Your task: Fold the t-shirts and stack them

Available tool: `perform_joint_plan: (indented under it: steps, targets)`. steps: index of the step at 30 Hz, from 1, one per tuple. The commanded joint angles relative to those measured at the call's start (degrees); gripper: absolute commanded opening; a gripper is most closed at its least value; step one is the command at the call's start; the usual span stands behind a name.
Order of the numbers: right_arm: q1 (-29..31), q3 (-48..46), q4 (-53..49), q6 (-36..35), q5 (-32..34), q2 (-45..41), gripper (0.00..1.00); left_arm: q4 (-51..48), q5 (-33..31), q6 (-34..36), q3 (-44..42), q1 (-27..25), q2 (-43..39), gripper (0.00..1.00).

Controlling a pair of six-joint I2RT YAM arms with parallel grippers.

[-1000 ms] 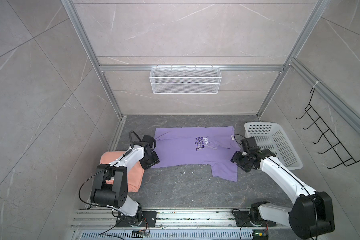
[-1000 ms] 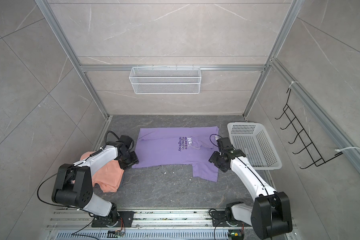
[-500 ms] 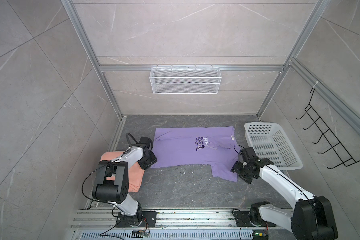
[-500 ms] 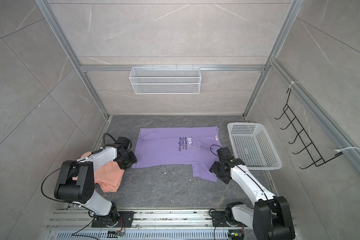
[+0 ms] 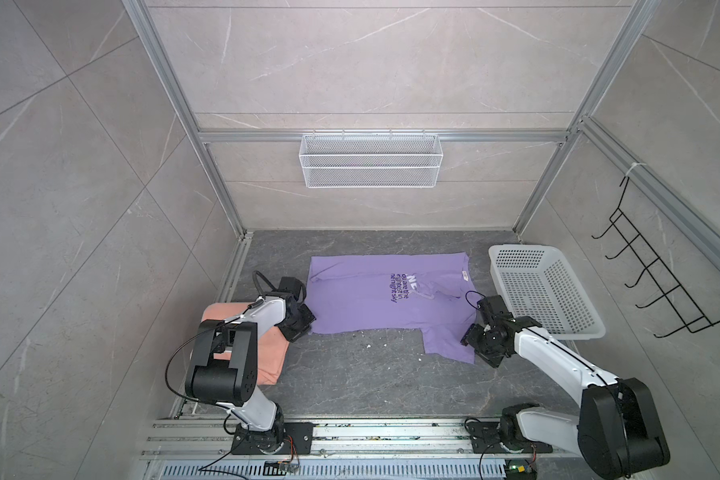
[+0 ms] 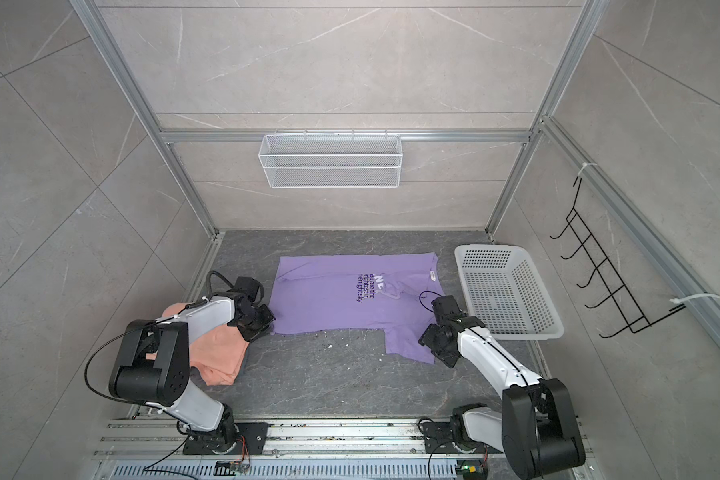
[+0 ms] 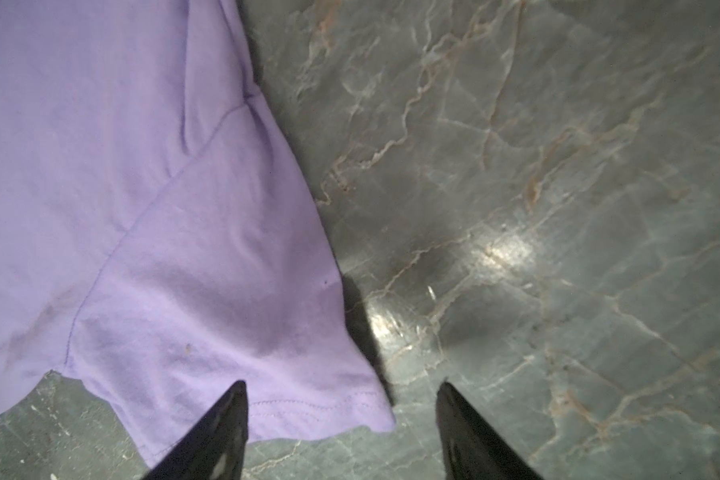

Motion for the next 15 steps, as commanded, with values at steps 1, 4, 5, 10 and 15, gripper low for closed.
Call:
perform_joint_plan:
  steps: [1, 4, 5, 10, 15]
  targets:
    - [0.43, -2.77, -1.55, 1.83, 0.52, -0.71, 0.71, -0.31, 1.62, 0.6, 0.84, 0.37, -2.61, 0.0]
    - [0.61, -5.32, 1.61, 2.36, -1.31, -0.67, 0.7, -0.34, 1.97, 0.94, 1.1, 0.41, -3.62, 0.0]
    - [0.85, -5.7, 2.15, 2.77, -1.63, -0.54, 0.69, -0.36, 2.02, 1.04, 1.19, 0.41, -3.98, 0.0]
    - [4.08, -5.92, 1.66, 4.85, 0.32, 1.61, 0.64, -0.45, 2.01, 1.05, 1.24, 0.41, -6.24, 0.0]
    - [7.6, -3.99, 2.15, 6.65, 2.36, 4.98, 0.23, -1.17, 1.69, 1.4, 1.21, 0.41, -7.95, 0.0]
